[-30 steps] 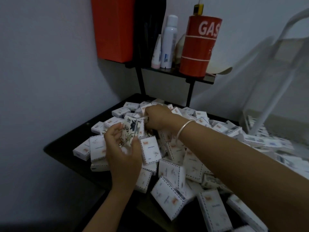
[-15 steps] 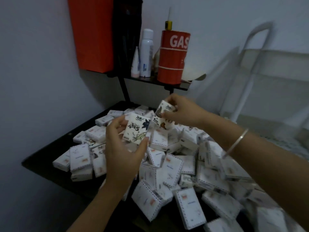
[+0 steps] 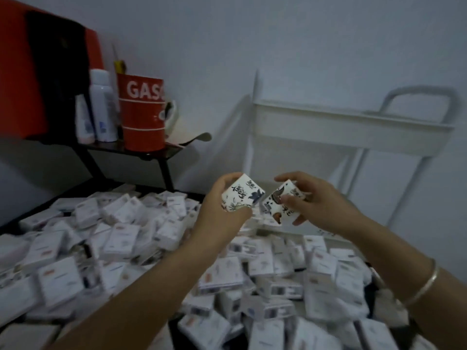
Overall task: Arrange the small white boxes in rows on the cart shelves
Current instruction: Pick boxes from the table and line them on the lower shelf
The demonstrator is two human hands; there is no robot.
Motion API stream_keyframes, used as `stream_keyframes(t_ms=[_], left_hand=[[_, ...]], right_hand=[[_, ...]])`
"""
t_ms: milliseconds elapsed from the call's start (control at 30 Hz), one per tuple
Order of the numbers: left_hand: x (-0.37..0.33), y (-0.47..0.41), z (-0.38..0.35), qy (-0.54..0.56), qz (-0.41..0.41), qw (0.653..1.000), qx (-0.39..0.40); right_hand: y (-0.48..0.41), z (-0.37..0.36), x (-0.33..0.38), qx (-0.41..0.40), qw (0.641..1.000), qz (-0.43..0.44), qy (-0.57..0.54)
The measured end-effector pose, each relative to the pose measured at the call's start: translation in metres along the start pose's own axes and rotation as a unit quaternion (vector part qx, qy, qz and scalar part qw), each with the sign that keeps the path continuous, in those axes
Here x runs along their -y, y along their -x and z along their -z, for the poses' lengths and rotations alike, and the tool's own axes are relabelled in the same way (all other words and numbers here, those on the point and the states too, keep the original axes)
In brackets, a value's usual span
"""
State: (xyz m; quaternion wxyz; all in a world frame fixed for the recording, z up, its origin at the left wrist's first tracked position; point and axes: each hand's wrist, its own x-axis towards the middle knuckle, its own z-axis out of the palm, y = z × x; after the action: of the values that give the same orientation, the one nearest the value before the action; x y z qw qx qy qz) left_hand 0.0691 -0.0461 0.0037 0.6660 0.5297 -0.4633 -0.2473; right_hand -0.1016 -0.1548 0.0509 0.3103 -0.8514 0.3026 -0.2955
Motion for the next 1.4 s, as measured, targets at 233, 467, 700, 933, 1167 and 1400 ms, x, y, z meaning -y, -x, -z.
stream_keyframes(t_ms=[233, 467, 700, 933, 1167, 1400], left_hand=[[-0.004, -0.054, -0.078, 0.053, 0.121, 0.991, -0.029], [-0.006, -0.119, -0.096, -0.174, 0.073, 0.979, 0.077], [-0.014, -0.191, -0.106, -0.653, -0.046, 0.729, 0.199], [0.018, -0.239, -0.118, -0.76, -0.105, 0.592, 0.247], [0.061, -0.262, -0.116, -0.774, -0.041, 0.582, 0.246], [0.085, -0.258, -0.108, -0.81, 0.009, 0.518, 0.273]], right_hand=[[0.004, 0.029, -0.041, -0.009, 1.0, -0.015, 0.009], [-0.016, 0.042, -0.081, -0.024, 0.997, -0.021, 0.077], [-0.059, 0.035, -0.118, -0.008, 0.995, -0.044, 0.094], [-0.1, 0.019, -0.154, -0.029, 0.985, -0.052, 0.165], [-0.146, 0.001, -0.177, -0.055, 0.973, -0.074, 0.212], [-0.194, -0.024, -0.187, -0.033, 0.972, -0.035, 0.232]])
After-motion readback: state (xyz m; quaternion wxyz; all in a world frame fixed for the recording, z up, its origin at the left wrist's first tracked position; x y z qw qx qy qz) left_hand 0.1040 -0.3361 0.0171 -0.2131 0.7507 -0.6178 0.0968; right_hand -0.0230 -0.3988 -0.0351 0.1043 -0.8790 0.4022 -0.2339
